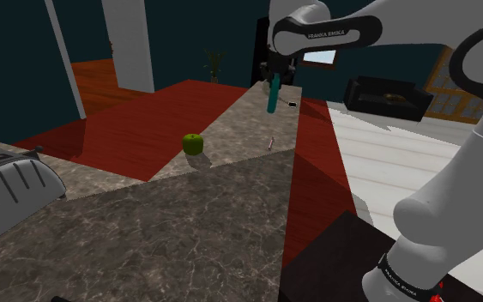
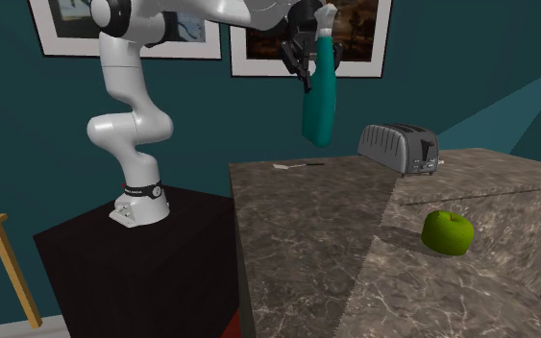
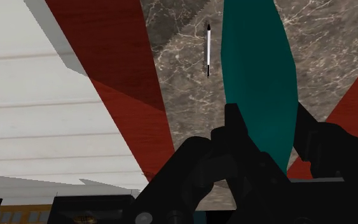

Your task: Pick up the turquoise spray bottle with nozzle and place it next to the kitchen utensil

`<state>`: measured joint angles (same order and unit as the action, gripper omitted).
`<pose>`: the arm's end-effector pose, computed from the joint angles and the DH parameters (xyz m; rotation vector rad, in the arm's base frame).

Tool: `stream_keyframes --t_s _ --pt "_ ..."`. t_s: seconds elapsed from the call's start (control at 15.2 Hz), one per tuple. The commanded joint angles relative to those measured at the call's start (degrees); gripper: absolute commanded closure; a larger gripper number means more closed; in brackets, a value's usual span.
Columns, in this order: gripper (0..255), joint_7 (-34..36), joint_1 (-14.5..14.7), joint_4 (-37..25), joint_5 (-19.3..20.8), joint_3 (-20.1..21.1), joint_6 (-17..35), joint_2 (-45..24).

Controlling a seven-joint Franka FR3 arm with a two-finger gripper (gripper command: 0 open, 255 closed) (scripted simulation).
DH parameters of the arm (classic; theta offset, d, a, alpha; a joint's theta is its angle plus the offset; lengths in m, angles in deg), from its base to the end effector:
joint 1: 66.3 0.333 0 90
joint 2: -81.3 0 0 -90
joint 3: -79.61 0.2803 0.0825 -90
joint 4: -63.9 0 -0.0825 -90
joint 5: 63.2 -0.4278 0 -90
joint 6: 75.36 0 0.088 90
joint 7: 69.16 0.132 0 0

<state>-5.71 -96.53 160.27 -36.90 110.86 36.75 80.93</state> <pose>0.6402 -0.0289 0.5502 2.5046 -1.3247 0.6660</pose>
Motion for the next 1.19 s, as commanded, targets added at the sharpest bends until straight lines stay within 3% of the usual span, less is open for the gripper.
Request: stream_keyframes --t_s 0.0,0.53,1.12 --pt "255 1.2 0.7 1.6 -0.7 0.7 -0.6 1.9" --pt "255 8.5 4.8 6.7 -3.1 5.1 -4.3 8.4" --pt "255 18.2 9.5 6.7 -4.4 12.3 -10.8 11.1"
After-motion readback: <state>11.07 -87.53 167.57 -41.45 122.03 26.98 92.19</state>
